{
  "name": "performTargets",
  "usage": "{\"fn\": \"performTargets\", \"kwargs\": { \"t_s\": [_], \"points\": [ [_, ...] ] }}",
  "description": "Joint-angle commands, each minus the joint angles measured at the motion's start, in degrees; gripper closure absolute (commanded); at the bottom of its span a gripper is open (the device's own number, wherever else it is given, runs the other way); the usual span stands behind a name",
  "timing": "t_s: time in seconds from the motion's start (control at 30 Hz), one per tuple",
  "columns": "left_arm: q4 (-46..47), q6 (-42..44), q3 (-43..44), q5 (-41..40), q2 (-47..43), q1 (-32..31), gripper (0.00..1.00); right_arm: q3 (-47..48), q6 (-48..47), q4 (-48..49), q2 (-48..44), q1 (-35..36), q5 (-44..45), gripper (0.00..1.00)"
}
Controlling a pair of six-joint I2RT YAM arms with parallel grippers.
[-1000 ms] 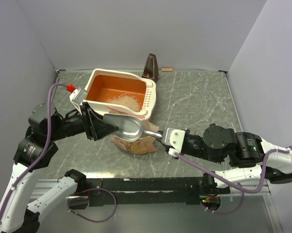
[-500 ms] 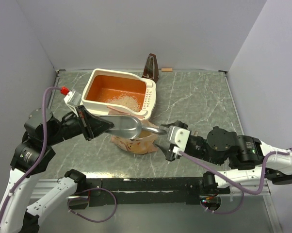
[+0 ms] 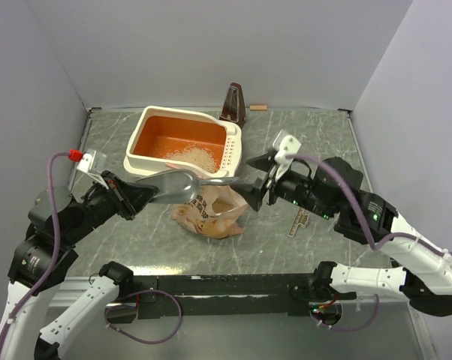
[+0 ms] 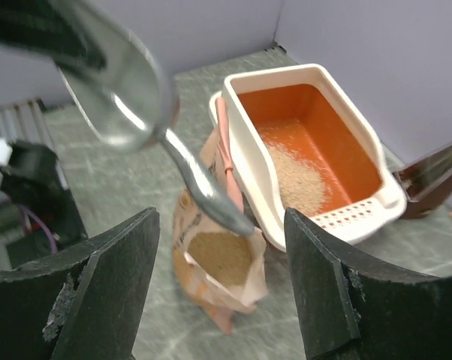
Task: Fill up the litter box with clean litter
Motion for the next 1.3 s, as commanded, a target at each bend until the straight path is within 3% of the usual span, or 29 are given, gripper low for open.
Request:
{"fn": "performTargets", "kwargs": {
  "t_s": [0.0, 0.13, 0.27, 0.47, 0.57, 0.87, 1.27],
  "points": [
    [0.92, 0.19, -2.49, -2.56, -1.66, -0.08, 0.99, 0.06, 12.61, 11.10, 0.21, -7.74, -14.96, 0.25],
    [1.80, 0.37, -4.07, -0.80, -3.06, -0.08, 0.99, -0.82, 25.50, 14.62, 3.19, -19.24, -28.22, 0.25],
    [2.94, -0.24, -5.65, 0.70, -4.47, -0.08, 0.99, -7.49, 35.37, 23.66, 4.60, -26.29, -38.96, 0.24],
    [4.00, -1.47, -7.15, 2.01, -5.79, -0.08, 0.99, -20.85, 49.08, 47.11, 5.39, -33.93, -53.36, 0.24],
    [4.70, -1.83, -7.59, 2.37, -6.15, -0.08, 0.99, -25.43, 53.84, 56.18, 5.57, -35.26, -56.28, 0.24],
    [7.86, -2.35, -8.82, 2.63, -6.32, -0.08, 0.99, -29.65, 61.48, 67.87, 7.15, -36.14, -62.79, 0.25],
    [13.84, -4.38, -8.99, 3.42, -4.21, -0.08, 0.99, -30.18, 61.32, 67.80, 6.71, -35.97, -63.94, 0.26]
  ]
}}
